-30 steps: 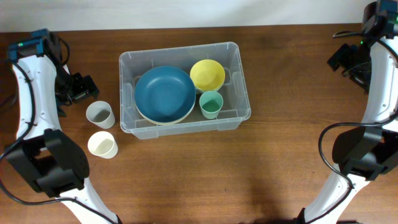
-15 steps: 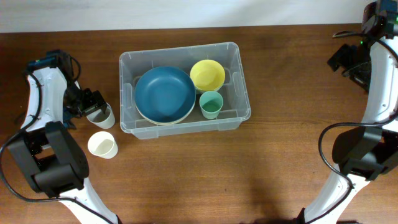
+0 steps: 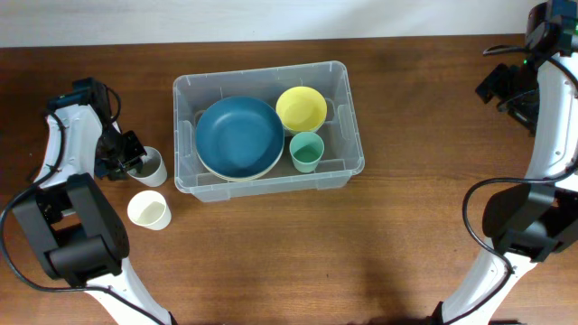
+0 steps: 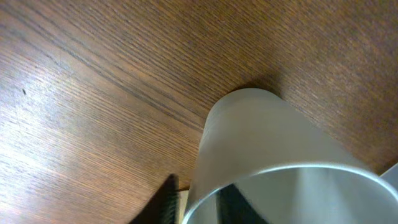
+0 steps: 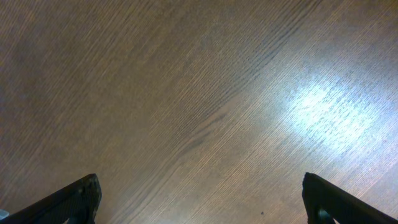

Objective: Pack container
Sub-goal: 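Move left gripper to the grey cup and grasp it, then carry the grey cup into the bin and drop it into the mint cup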

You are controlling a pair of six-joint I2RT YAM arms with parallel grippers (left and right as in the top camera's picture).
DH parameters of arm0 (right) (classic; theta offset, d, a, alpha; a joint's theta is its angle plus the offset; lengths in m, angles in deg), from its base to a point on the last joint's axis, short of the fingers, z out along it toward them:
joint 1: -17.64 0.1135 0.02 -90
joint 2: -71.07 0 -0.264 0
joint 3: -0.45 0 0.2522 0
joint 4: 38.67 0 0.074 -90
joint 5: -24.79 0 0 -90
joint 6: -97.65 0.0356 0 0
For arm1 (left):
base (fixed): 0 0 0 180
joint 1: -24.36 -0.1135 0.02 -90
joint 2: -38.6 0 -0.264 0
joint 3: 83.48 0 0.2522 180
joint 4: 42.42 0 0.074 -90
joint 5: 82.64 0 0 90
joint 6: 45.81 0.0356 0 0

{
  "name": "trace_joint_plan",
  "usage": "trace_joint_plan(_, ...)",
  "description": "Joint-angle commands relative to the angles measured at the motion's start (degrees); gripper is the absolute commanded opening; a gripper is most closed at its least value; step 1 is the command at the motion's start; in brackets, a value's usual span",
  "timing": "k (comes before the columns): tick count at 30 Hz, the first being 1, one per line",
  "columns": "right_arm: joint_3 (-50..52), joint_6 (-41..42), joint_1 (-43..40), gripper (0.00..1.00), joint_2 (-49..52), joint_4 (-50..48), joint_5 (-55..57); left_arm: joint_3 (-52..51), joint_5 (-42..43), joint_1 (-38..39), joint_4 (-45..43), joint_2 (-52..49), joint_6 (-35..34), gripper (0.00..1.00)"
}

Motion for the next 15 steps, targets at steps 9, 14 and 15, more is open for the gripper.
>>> trace_joint_plan(9, 0.2, 0.5, 0.0, 0.99, 0.3, 0.0, 0.2, -0.2, 0.3, -2.9, -0.6, 0.3, 0.0, 0.01)
trace_joint_plan(14, 0.2, 0.5, 0.0, 0.99, 0.3, 0.0, 0.2, 6.1, 3.0, -6.9, 0.1, 0.4, 0.0, 0.01)
trace_joint_plan(15, 0.2, 0.5, 0.0, 0.99, 0.3, 0.0, 0.1, 8.8, 5.0, -7.9, 0.6, 0.4, 0.0, 0.01)
